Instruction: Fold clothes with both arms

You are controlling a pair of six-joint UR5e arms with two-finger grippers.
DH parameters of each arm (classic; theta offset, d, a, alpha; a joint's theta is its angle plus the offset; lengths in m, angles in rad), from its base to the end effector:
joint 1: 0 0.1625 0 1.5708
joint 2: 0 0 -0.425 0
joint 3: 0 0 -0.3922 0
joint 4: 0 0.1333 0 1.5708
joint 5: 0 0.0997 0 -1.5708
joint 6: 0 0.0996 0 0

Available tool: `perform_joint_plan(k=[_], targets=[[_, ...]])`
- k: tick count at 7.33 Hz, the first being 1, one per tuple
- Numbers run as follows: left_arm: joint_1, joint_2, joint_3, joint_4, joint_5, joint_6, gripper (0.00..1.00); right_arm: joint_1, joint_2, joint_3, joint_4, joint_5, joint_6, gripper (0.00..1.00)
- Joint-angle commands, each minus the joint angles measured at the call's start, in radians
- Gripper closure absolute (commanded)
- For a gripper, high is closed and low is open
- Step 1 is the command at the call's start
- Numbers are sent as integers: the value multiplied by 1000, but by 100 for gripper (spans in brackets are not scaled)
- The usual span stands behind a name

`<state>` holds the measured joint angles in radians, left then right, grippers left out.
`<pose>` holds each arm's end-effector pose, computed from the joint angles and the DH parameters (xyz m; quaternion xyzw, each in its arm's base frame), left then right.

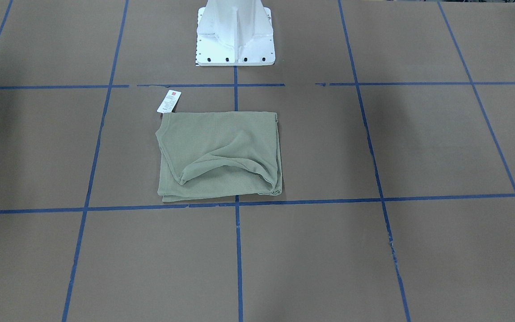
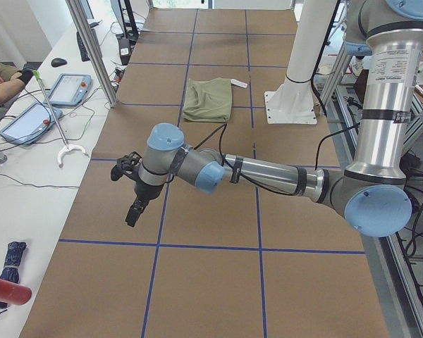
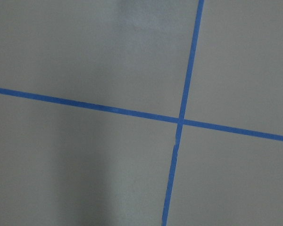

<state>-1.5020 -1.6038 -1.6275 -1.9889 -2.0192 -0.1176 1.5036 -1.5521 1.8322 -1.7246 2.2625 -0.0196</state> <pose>-0.0531 -0.5403 0.5821 0.2238 0.2371 0.0328 0.9448 0.0365 -0.4970 0.5425 0.0513 -0.3396 -0.0621 0.9371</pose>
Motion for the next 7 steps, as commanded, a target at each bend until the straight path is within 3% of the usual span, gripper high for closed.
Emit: perform_joint_plan(k=[1, 2, 3, 5, 7], targets=[[0, 87, 78, -123, -2, -16, 0, 1, -58, 12, -1, 3, 12, 0], [-1, 91, 77, -47, -60, -13, 0, 1, -59, 9, -3, 14, 13, 0], [-1, 72, 54, 113, -147, -11, 0, 1, -63, 1, -4, 32, 13, 0], [-7, 88, -52, 343, -170, 161, 0, 1, -63, -31, -3, 57, 13, 0], [-46, 122, -43, 368, -249, 370, 0, 1, -62, -39, -3, 57, 12, 0]])
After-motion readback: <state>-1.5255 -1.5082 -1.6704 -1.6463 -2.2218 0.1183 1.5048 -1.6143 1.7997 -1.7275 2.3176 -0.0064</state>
